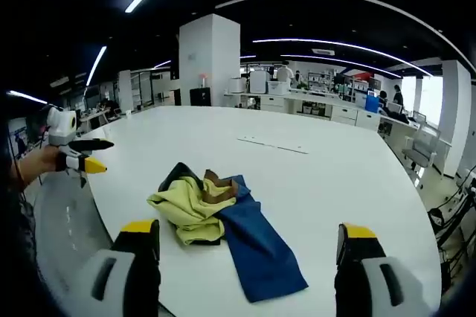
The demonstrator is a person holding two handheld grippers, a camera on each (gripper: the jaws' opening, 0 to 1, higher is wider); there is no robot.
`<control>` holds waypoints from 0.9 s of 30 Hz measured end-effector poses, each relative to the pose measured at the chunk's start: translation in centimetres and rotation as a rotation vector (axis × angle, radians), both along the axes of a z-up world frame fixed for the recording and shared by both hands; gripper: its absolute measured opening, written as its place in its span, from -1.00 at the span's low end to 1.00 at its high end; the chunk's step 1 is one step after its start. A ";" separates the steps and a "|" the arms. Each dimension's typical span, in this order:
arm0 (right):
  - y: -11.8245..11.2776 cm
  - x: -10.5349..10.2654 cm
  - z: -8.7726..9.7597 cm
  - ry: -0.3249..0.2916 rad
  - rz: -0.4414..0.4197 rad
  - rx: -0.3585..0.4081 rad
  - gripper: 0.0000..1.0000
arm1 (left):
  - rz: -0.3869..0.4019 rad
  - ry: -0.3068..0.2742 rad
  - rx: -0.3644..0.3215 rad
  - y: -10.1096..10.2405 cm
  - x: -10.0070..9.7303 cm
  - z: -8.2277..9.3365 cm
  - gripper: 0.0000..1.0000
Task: Fold the garment on the visible template until the final outline fits inside the template.
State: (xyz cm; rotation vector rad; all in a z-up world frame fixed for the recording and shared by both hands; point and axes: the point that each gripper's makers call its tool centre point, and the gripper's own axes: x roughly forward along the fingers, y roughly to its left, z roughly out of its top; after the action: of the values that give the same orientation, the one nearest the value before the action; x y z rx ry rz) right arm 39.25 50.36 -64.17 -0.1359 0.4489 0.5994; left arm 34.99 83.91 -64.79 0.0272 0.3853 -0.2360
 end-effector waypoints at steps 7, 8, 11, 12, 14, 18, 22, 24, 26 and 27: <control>-0.2 0.0 -0.2 0.005 0.001 -0.003 1.00 | 0.001 -0.003 0.005 0.2 0.0 0.1 0.93; -0.3 0.0 -0.2 0.005 0.000 -0.002 1.00 | 0.001 -0.001 0.006 0.2 0.0 0.1 0.93; -0.3 0.0 -0.2 0.007 0.004 -0.004 1.00 | 0.000 0.002 0.006 0.2 0.0 0.0 0.92; -0.2 0.0 -0.3 0.010 0.008 -0.007 1.00 | -0.001 0.005 0.005 0.2 -0.1 0.0 0.91; -0.2 0.0 -0.3 0.010 0.012 -0.011 1.00 | -0.004 0.009 0.007 0.2 -0.2 -0.1 0.90; -0.4 0.0 -0.5 0.015 0.013 -0.019 1.00 | -0.002 0.008 0.013 0.3 -0.2 -0.1 0.90; -0.3 -0.1 -0.5 0.015 0.014 -0.019 1.00 | -0.008 -0.001 0.017 0.3 -0.2 0.0 0.88; -0.3 -0.1 -0.5 0.016 0.017 -0.020 0.99 | -0.014 -0.005 0.020 0.2 0.0 0.1 0.88; -0.3 -0.1 -0.5 0.019 0.017 -0.018 0.99 | -0.020 -0.005 0.018 0.1 0.1 0.2 0.87; -0.3 -0.1 -0.4 0.020 0.018 -0.017 0.99 | -0.024 -0.009 0.015 0.1 0.2 0.3 0.86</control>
State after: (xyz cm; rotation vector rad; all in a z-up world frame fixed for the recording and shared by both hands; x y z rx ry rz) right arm 39.11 50.03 -64.59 -0.1504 0.4725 0.6155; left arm 35.18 83.97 -64.54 0.0480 0.3776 -0.2567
